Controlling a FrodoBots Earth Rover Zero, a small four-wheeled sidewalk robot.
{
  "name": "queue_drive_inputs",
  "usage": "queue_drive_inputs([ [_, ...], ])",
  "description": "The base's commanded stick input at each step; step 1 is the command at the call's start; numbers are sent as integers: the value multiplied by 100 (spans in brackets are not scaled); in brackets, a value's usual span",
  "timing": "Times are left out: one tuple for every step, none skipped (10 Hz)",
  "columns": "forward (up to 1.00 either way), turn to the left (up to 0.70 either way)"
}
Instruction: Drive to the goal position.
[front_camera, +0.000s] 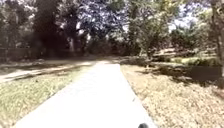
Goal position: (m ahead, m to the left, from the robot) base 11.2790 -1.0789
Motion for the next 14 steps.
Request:
queue_drive_inputs([
  [50,0],
  [50,0],
  [50,0],
  [50,0],
  [50,0],
  [50,0],
  [50,0],
  [50,0],
  [50,0],
  [50,0],
  [50,0],
  [50,0],
  [50,0],
  [50,0],
])
